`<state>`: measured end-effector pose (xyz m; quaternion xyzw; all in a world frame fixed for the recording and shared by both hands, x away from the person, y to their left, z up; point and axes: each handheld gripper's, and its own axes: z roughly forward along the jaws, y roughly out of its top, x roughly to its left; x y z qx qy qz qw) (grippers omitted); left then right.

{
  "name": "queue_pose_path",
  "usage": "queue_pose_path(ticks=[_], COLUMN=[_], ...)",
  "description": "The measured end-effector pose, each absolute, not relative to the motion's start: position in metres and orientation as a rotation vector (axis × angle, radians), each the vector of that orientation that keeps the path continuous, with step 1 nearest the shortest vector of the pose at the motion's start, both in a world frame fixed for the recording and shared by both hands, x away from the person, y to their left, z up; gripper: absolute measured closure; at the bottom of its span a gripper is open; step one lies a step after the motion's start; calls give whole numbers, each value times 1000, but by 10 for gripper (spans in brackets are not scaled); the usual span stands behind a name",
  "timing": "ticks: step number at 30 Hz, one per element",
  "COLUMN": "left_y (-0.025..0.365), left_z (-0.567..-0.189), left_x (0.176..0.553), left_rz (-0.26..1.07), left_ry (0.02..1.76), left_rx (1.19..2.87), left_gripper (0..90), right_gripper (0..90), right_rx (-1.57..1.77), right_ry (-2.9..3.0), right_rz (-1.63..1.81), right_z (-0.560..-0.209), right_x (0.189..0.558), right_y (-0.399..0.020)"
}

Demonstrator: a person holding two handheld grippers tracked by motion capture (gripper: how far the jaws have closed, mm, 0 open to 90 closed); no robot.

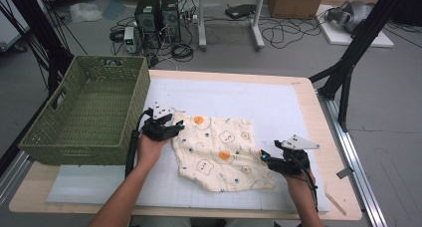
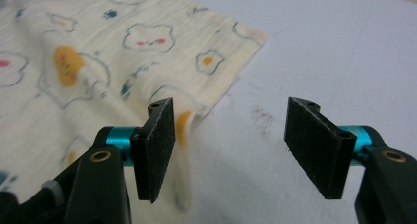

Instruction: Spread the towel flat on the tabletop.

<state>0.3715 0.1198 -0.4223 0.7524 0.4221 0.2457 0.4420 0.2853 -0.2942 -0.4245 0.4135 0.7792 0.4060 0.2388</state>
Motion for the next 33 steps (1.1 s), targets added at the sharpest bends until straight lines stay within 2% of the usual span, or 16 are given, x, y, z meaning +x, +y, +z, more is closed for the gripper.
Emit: queue_pose_path(ticks=[8, 11, 14, 15, 17, 18, 21, 27, 33], left_y=[131, 133, 134, 134, 134, 134, 132, 130, 122], left_z=[-427, -430, -432, -433, -434, -434, -433, -430, -434], left_x=[362, 359, 357, 356, 355, 355, 353, 347, 341], left_rz=[546, 520, 514, 512, 492, 484, 470, 431, 324], left_ry=[1032, 1020, 1008, 1008, 1012, 1007, 997, 955, 894], left_rx=[1851, 1861, 1873, 1874, 1891, 1904, 1913, 1957, 1971], left_gripper=[458, 454, 454, 454, 453, 449, 448, 454, 480], right_gripper=[350, 277, 277, 353, 670, 783, 843, 817, 549], right_rx=[1146, 1141, 1111, 1101, 1058, 1036, 1093, 1232, 1288], right_ry=[2181, 2229, 2278, 2295, 2335, 2316, 2263, 2100, 2062], right_rz=[1110, 1060, 997, 993, 999, 946, 888, 773, 879], right_z=[-435, -444, -449, -449, -445, -444, -444, -442, -434], right_x=[340, 361, 376, 379, 384, 385, 393, 403, 394], right_y=[-273, -257, -244, -241, -239, -237, -239, -257, -267])
